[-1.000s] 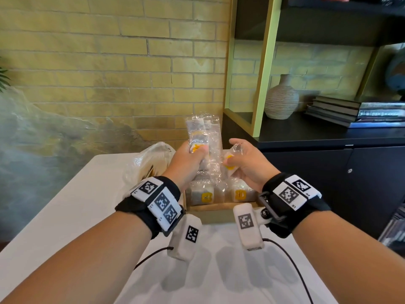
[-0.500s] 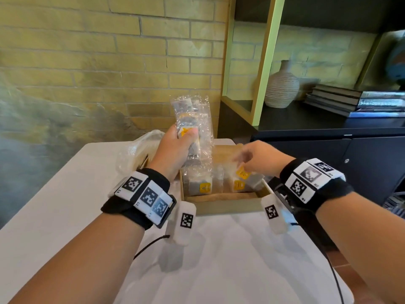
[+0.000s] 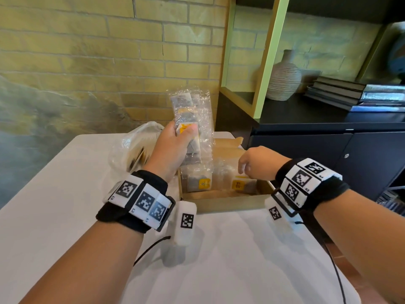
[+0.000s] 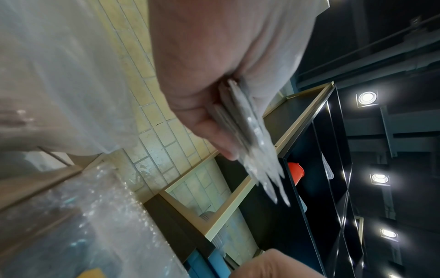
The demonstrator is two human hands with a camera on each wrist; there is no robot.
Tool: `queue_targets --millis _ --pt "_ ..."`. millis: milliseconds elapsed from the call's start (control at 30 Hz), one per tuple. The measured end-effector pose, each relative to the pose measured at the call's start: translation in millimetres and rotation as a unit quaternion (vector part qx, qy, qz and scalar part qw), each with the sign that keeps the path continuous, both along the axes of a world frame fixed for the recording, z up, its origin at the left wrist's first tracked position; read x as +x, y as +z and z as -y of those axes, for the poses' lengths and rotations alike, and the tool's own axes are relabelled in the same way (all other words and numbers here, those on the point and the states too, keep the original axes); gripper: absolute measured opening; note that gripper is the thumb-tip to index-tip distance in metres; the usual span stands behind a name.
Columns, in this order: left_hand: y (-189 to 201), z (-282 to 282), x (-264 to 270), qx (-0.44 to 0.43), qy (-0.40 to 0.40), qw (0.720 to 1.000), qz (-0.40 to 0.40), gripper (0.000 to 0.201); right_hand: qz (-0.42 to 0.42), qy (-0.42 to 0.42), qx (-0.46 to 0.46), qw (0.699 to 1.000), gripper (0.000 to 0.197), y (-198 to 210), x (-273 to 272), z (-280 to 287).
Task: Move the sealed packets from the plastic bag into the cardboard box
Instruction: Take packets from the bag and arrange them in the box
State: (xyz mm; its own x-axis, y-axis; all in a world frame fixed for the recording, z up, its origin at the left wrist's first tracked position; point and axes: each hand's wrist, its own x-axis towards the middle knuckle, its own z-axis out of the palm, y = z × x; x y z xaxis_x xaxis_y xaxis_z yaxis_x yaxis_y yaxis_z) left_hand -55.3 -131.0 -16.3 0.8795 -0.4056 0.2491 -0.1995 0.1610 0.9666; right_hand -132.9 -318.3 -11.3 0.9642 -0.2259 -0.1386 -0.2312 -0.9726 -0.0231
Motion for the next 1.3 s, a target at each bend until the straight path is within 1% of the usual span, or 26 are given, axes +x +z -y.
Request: queue_targets --millis 100,167,300,367,400,433,467,500,567,600,633,667,733,800,867,900,967,1033,1100,1133,1167,1233,1300 --pt "-2 -1 2 -0.014 -0.009 1.000 -0.001 0.007 -0.025 -0.009 -0.016 1.000 0.028 -1 3 1" --pt "-4 -1 2 -0.014 -0.014 1.000 0.002 0.008 -0.024 -0.013 -0.029 0.999 0.027 -2 5 2" --pt "-9 1 1 -0.001 -0.025 1.000 0.002 0.011 0.011 -0.003 -0.037 0.999 0.026 -3 5 7" --pt "-10 1 0 0.006 -0.030 1.000 0.006 0.010 0.037 0.005 -0.036 0.999 0.021 1 5 8" --pt "-9 1 -1 0.006 -0.033 0.999 0.006 0.008 0.069 0.006 -0.019 0.997 0.019 5 5 7" --pt "-9 0 0 0.007 -0.034 0.999 0.004 0.007 0.110 0.003 0.023 0.994 0.018 9 4 5" --pt "-9 0 0 0.006 -0.038 0.999 0.001 0.007 0.155 -0.001 0.088 0.984 0.018 12 3 2" --pt "-10 0 1 0.007 -0.041 0.999 0.001 0.006 0.197 -0.003 0.174 0.965 0.019 15 1 -2" --pt "-9 1 0 0.012 -0.046 0.999 0.013 0.005 0.247 0.001 0.349 0.904 0.022 18 -3 -15" --pt "-9 1 -1 0.012 -0.051 0.998 0.021 0.005 0.251 0.000 0.409 0.877 0.024 19 -4 -23" --pt "-8 1 -3 0.009 -0.060 0.998 0.028 0.007 0.249 0.000 0.450 0.858 0.027 18 -3 -30" --pt "-7 1 -6 0.004 -0.070 0.997 0.031 0.010 0.245 0.005 0.476 0.845 0.031 17 -1 -37" --pt "-4 2 -12 0.002 -0.086 0.996 0.039 0.017 0.247 0.019 0.497 0.832 0.038 12 4 -49" --pt "-3 1 -13 0.008 -0.078 0.996 0.049 0.019 0.258 0.021 0.513 0.819 0.033 8 9 -56" --pt "-4 1 -11 0.015 -0.061 0.997 0.047 0.017 0.275 0.011 0.548 0.790 0.023 7 11 -60" --pt "-3 0 -10 0.021 -0.059 0.997 0.041 0.015 0.280 0.002 0.564 0.777 0.023 7 12 -61" --pt "-1 -2 -11 0.035 -0.052 0.997 0.033 0.012 0.279 -0.011 0.582 0.764 0.029 7 15 -61" --pt "-1 -1 -10 0.038 -0.044 0.998 0.040 0.009 0.269 -0.016 0.604 0.750 0.023 7 16 -63" --pt "-1 -1 -8 0.043 -0.034 0.997 0.053 0.009 0.257 -0.018 0.643 0.721 0.020 8 18 -66" --pt "-1 -2 -8 0.046 -0.033 0.997 0.054 0.010 0.252 -0.016 0.660 0.708 0.021 8 19 -67" --pt "-2 -1 -7 0.045 -0.035 0.997 0.049 0.011 0.249 -0.014 0.668 0.701 0.025 9 21 -67" --pt "-2 -2 -6 0.032 -0.043 0.998 0.037 0.012 0.256 -0.011 0.661 0.705 0.032 10 24 -69" --pt "-1 -3 -6 0.023 -0.047 0.998 0.033 0.012 0.272 -0.002 0.648 0.712 0.027 13 27 -69"
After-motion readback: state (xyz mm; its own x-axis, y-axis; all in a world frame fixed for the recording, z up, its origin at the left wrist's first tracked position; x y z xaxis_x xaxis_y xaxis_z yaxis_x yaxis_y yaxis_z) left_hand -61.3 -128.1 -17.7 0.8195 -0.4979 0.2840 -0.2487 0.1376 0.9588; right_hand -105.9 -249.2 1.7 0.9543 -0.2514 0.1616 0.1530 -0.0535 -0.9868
